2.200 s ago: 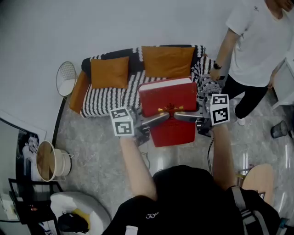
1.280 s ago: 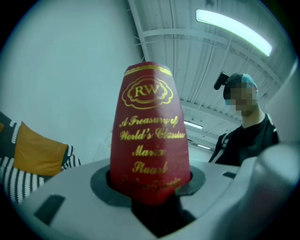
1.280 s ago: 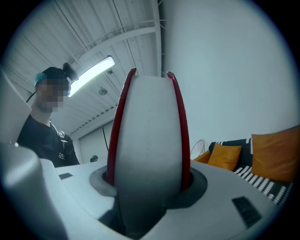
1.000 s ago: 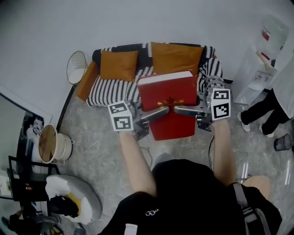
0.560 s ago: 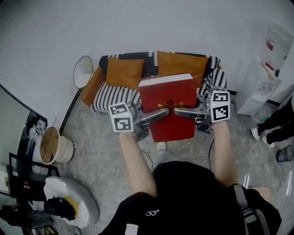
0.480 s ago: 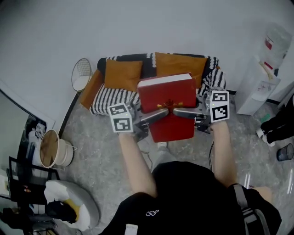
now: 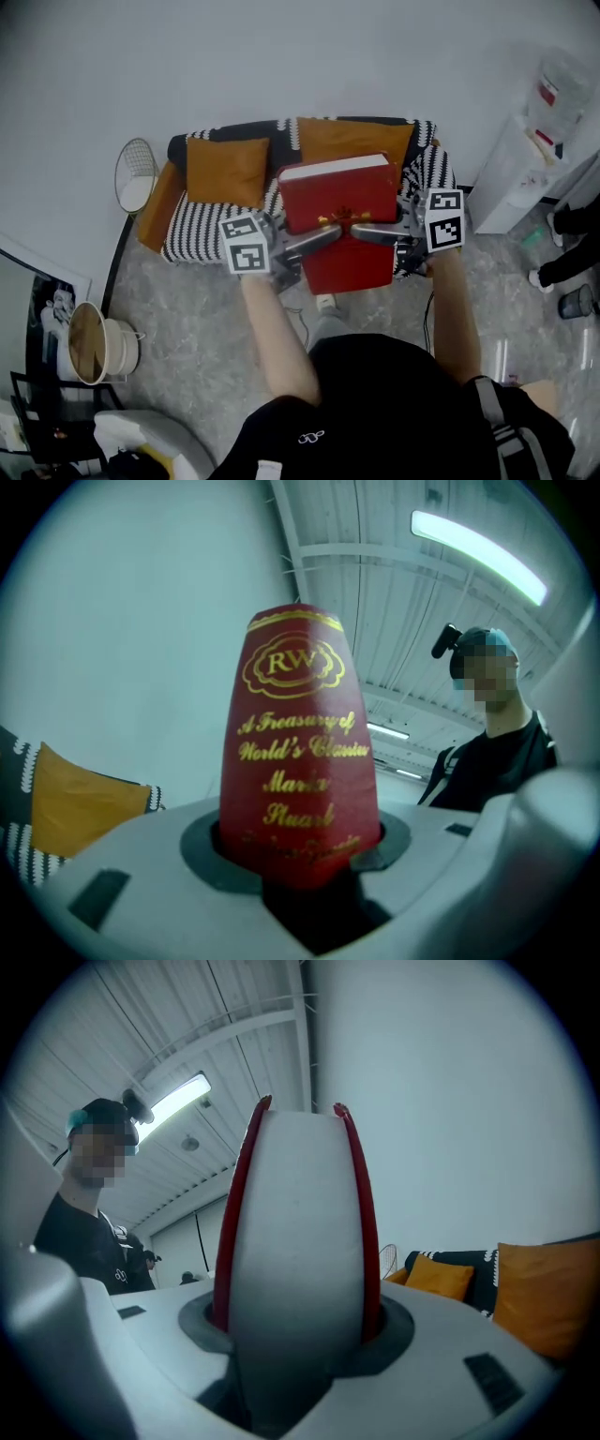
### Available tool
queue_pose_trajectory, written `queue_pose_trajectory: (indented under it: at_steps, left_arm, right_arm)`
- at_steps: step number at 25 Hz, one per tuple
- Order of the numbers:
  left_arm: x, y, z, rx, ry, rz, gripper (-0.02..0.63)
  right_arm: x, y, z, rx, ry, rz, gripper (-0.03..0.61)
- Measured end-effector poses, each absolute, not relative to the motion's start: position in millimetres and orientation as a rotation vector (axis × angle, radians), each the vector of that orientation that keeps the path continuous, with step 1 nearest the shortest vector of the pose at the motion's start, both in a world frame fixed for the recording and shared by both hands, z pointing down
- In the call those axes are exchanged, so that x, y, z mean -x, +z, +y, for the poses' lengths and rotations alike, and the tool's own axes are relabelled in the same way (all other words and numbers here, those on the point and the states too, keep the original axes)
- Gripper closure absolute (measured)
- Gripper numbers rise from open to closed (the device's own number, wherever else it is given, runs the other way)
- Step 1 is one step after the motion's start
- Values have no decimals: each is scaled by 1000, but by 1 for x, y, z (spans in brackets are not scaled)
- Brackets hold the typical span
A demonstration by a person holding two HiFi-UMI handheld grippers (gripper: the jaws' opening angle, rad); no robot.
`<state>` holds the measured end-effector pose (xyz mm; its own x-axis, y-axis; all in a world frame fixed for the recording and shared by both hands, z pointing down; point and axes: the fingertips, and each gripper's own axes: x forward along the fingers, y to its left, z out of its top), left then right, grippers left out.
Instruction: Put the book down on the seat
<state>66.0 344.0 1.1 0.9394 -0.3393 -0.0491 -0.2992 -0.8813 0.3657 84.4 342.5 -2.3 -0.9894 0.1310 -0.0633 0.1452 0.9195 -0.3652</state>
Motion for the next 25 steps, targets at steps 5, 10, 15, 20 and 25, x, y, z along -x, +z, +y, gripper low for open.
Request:
queue_pose_trajectory:
  at_steps: [5,10,15,20,25]
  left_arm:
    - [-18,9,285,-2685,-213,-447,403]
    - [37,14,221,-2642,-251,-430,403]
    - [83,13,157,-2618,-304,-426,403]
    - [133,17,115,-2594,-295,-418,403]
    - [136,29,53,-2557,-282,-376,402]
  right_arm:
    - [-36,4,283,-197,-657,3069,342]
    - [19,9,219,-174,-726,3094,342]
    - [65,8,156,-178,-754,3126,342]
    - [116,12,113,-161,-794,3115,342]
    - [118,24,52,-104,-858,3098,342]
